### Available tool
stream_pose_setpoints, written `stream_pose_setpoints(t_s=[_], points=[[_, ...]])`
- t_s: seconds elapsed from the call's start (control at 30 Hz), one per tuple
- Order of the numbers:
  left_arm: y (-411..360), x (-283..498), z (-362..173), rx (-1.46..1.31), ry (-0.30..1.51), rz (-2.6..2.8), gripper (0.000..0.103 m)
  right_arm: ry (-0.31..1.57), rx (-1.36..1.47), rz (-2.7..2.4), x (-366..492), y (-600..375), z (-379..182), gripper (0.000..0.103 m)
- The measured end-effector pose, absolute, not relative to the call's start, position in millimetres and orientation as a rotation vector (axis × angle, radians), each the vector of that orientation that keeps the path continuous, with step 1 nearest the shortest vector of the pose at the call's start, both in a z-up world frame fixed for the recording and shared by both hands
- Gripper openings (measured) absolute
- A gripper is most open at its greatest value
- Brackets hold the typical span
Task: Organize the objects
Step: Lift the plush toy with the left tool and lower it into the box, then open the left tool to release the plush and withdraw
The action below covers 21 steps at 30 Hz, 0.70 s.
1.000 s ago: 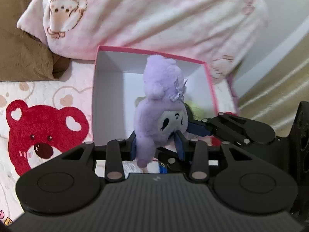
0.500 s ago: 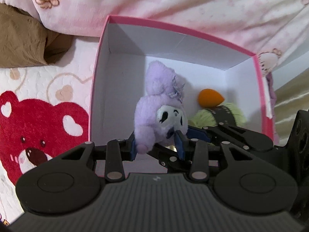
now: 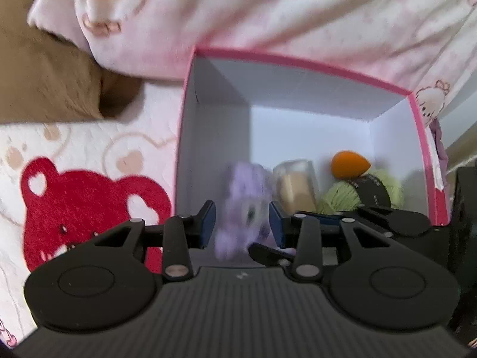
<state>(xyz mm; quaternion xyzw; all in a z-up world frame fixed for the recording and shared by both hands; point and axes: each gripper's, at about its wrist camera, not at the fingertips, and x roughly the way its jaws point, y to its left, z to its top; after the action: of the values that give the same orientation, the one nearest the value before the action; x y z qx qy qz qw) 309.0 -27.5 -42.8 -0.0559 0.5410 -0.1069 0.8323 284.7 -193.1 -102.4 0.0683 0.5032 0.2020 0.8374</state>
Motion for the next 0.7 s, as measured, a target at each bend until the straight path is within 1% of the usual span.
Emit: stream_pose_setpoints(t_s=[0.03,0.23,0.37,0.47,0.6,0.7], points=[[-27,307,-39,-0.108,1.136,-0.225,0.040,1.053,0.144,0.420,282,-197,-98,0.074],[-31,287,-8,-0.061,1.108,-0.259,0.040,0.937,0.146,0.446,249,-222,-57,0.074],[-33,254,21,-0.002,1.051,-0.325,0.041,0.856,0.094,0.462,215,-230,-19,0.074],[-32,224,44,0.020,1.013,-0.346,0.045,0.811,0.046,0.482,182,-236,10,0.074],[-36,189,63,0.047,0.972,-0.351,0.045,0.767,-0.027,0.501,136,-243,40,0.074],[-36,173,77,0.040,0.978,-0.349,0.045,0.750,-0.068,0.507,112,-244,57,0.074]])
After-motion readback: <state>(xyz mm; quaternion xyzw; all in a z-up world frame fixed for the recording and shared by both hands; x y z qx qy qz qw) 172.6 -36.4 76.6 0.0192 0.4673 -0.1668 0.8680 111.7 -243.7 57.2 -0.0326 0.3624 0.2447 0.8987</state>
